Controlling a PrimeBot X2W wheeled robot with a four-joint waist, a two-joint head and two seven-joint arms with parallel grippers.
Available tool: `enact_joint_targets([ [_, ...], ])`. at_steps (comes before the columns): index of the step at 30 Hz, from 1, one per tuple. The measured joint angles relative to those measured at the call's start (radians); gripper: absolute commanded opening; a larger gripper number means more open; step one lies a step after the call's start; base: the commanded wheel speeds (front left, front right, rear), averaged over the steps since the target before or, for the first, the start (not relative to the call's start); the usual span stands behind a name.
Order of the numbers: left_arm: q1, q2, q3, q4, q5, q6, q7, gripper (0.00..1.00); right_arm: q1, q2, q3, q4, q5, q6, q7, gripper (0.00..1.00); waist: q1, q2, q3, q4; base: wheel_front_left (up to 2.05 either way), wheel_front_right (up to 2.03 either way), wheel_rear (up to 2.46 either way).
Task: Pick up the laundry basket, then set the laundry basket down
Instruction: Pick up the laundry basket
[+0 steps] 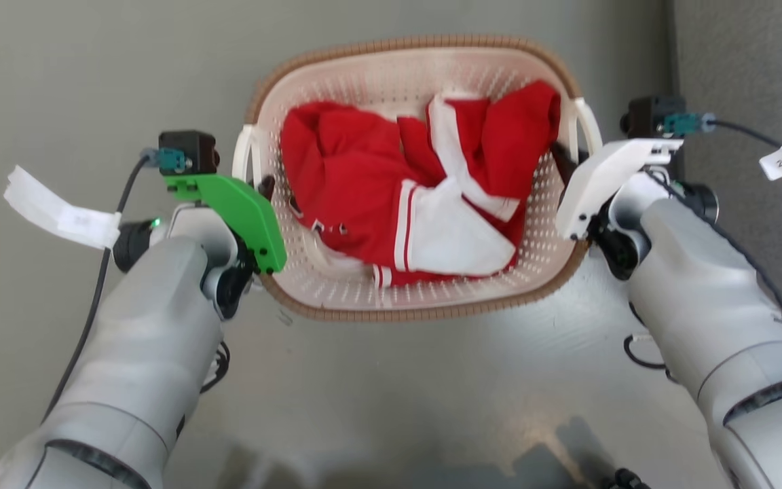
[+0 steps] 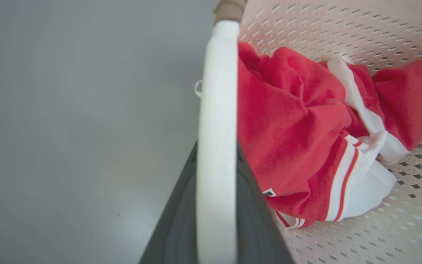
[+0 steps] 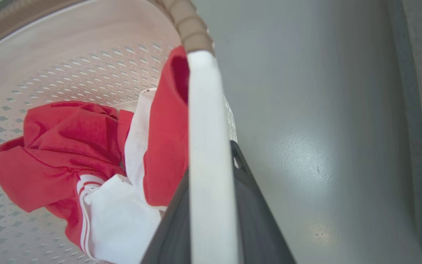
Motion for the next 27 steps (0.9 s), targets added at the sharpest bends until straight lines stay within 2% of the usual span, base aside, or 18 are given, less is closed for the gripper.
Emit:
enact_joint_targets([
  [15, 0.121, -0.002, -0.035, 0.018, -0.064, -0.005, 0.077, 0.0, 0.133, -0.004, 0.089, -0.04, 0.098, -0.003, 0.144, 0.0, 0.0, 0.0, -0.192, 0.001, 0.0, 0.0, 0.0],
  [27, 0.209, 0.0, -0.062, 0.035, -0.109, -0.005, 0.125, 0.0, 0.251, -0.012, 0.16, -0.088, 0.187, -0.006, 0.204, 0.0, 0.0, 0.0, -0.346, -0.003, 0.0, 0.0, 0.0],
])
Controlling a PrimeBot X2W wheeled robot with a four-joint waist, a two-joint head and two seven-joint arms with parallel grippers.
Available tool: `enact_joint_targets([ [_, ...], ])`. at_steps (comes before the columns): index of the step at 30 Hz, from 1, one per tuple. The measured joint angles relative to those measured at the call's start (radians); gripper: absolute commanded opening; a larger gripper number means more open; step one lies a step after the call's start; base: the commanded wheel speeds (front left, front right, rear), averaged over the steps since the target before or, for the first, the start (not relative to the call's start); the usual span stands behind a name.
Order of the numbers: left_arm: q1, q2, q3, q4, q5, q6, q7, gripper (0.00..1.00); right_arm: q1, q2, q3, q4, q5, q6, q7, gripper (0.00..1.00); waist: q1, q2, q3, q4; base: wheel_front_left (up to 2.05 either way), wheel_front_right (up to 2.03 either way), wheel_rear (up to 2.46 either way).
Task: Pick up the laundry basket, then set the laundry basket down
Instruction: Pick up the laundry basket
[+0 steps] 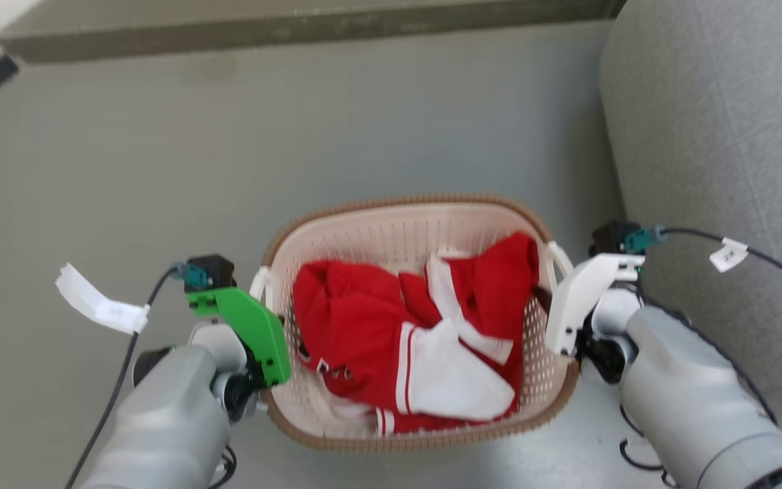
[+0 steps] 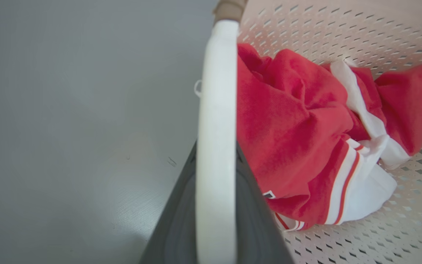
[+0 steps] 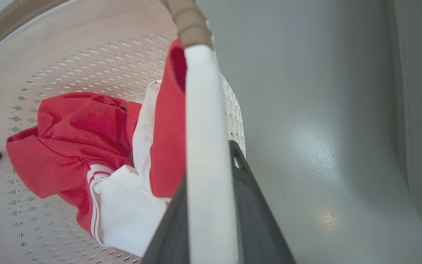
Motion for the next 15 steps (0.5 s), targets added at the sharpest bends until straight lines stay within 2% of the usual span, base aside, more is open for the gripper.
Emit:
enact_joint_targets([
  [15, 0.126, 0.0, -0.03, 0.006, -0.046, -0.002, 0.058, 0.0, 0.121, -0.001, 0.066, -0.004, 0.065, -0.007, 0.061, 0.0, 0.0, 0.0, -0.198, -0.011, 0.0, 0.0, 0.0],
])
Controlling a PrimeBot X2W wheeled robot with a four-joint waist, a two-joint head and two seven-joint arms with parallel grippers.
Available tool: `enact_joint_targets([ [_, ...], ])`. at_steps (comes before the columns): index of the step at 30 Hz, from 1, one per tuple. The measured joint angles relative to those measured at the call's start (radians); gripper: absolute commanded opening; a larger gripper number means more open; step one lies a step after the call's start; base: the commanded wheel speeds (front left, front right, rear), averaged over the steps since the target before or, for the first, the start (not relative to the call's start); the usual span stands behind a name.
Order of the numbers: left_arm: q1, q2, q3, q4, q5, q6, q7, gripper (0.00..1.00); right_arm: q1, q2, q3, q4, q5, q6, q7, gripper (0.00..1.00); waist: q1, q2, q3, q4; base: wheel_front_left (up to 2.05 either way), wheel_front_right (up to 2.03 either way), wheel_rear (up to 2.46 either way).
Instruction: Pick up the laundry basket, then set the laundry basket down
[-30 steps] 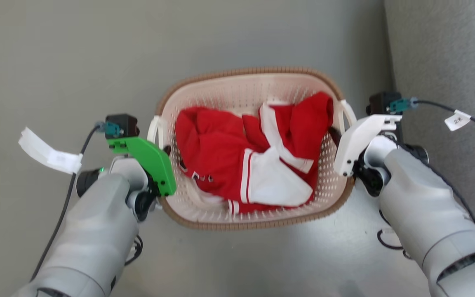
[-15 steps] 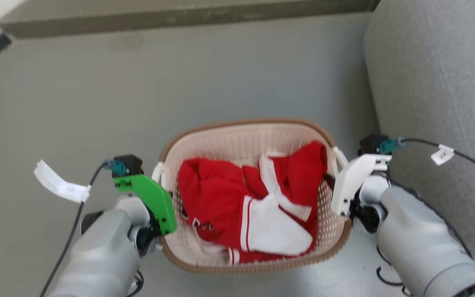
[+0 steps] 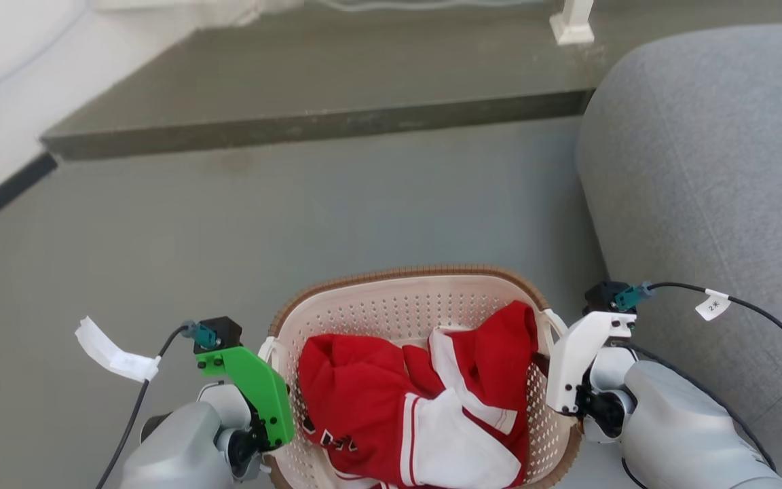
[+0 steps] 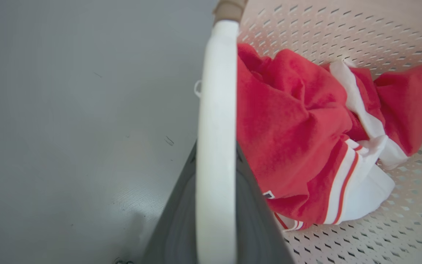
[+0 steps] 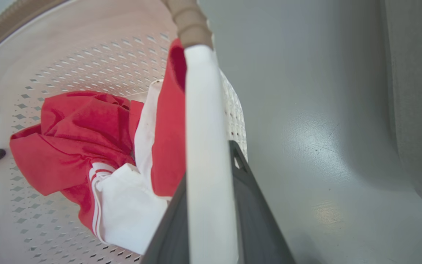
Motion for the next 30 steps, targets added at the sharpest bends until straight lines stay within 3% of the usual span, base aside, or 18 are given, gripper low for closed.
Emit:
enact_joint_targets([
  [9, 0.004, 0.002, -0.014, -0.004, -0.02, 0.014, 0.013, 0.0, 0.0, -0.003, 0.022, -0.001, 0.018, 0.0, 0.016, 0.0, 0.0, 0.0, -0.051, -0.004, 0.0, 0.0, 0.0],
  [30, 0.005, 0.007, -0.035, -0.022, -0.041, 0.041, 0.02, 0.0, -0.001, -0.008, 0.055, -0.002, 0.042, -0.001, 0.018, 0.0, 0.0, 0.0, -0.049, -0.012, 0.0, 0.0, 0.0],
])
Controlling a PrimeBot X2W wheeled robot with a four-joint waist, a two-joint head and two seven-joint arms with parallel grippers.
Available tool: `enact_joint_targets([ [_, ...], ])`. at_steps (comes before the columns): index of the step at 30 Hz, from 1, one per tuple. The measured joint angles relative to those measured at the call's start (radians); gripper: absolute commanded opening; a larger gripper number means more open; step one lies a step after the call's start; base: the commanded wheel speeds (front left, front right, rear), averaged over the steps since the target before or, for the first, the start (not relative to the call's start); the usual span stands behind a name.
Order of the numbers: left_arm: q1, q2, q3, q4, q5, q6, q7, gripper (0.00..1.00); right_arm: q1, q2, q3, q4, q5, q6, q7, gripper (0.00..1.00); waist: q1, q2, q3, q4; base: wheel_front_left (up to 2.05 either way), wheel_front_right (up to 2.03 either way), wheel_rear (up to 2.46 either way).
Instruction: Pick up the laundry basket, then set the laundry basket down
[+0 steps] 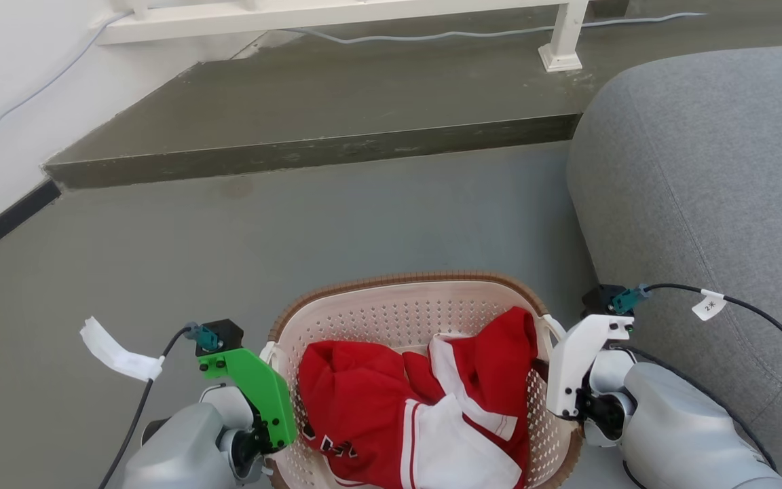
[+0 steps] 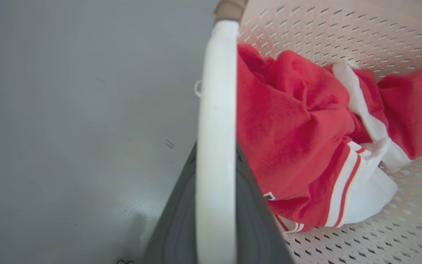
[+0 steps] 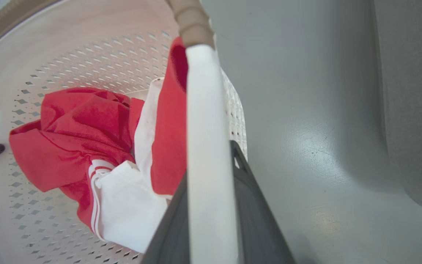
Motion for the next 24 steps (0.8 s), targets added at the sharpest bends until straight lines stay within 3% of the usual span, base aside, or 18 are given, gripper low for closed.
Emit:
enact_joint_targets([
  [24, -0.011, 0.003, -0.016, -0.023, -0.016, 0.026, -0.04, 0.0, -0.04, -0.007, 0.026, 0.005, 0.012, 0.0, -0.022, 0.0, 0.0, 0.0, 0.057, 0.0, 0.0, 0.0, 0.0],
])
